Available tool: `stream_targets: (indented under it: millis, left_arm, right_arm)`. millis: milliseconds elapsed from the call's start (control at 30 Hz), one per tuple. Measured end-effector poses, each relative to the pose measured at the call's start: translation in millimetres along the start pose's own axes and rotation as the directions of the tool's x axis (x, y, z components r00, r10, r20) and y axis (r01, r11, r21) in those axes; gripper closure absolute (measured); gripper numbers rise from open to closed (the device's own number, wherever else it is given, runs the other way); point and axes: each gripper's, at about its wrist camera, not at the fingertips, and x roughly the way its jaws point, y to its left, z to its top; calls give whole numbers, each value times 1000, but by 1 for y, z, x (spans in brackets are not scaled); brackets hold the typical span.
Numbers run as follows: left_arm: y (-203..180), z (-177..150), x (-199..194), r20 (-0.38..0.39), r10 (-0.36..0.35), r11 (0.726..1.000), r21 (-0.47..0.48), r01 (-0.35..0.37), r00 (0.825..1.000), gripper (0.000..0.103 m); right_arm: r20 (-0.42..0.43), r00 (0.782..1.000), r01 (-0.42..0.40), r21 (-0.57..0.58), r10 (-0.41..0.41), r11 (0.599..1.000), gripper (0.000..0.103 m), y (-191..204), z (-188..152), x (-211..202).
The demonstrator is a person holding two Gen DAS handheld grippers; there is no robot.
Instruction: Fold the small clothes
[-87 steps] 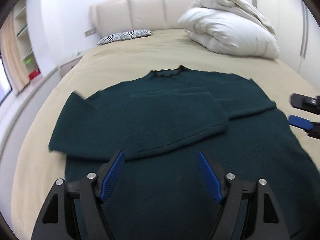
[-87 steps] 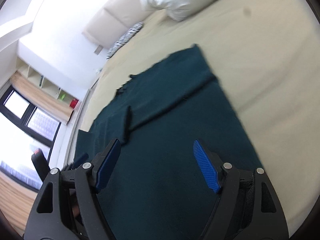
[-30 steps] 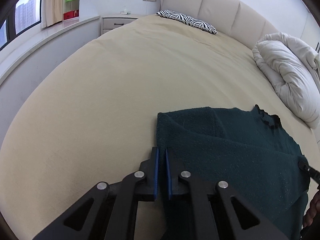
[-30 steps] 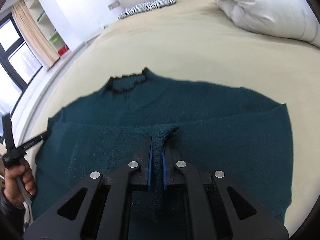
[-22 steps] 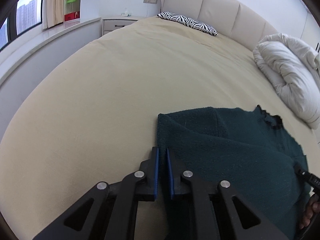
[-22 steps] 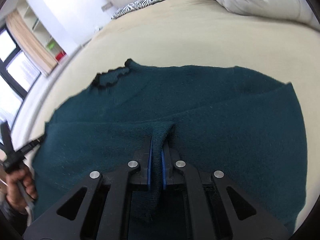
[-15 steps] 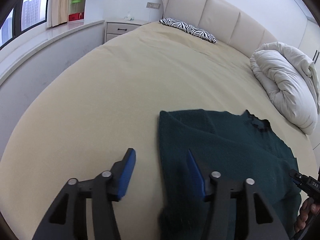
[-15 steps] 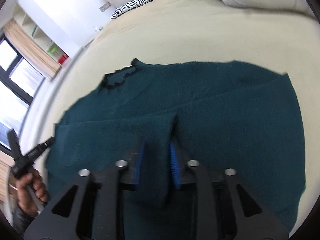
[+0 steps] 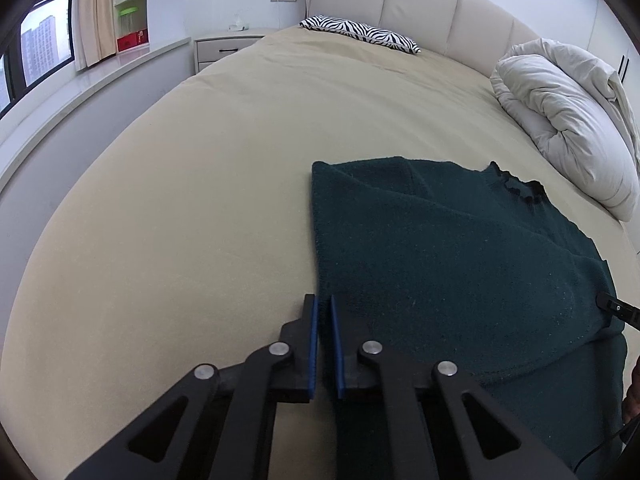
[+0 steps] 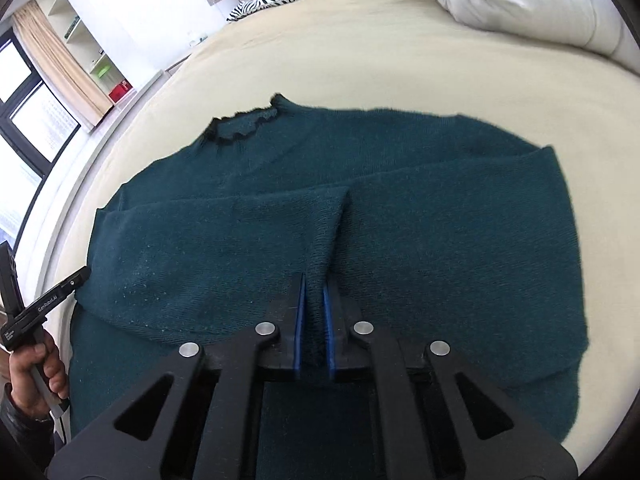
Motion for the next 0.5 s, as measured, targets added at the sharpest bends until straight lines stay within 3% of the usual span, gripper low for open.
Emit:
stream_targets:
  millis: [67,100,200,267,500]
  left_arm:
    - [2,-2,1,8,9,1000,0,-9,1000,100]
    - [5,-5,4,7,37,999,-2,-37,999,100]
    - [11,-9,6,14,14,1000,-27,-13,1000,100]
    - [7,-9,5,18,36,999,-7,-36,999,100]
    - [9,-7,-13,55,52,998,-32,-50,997,100]
  right_arm:
    - [14,1000,17,-22,-17,1000,97,5,-1,-1]
    - [10,1000,20,-23,-20,1000,97,4,-1,2]
    - [0,1000,-8,11,8,1000,97,-13,-4,23]
    - [12,999,-47,53,46,998,98,-20,-3,22]
    - [12,999,-46,61,46,997,90,-18,-1,18]
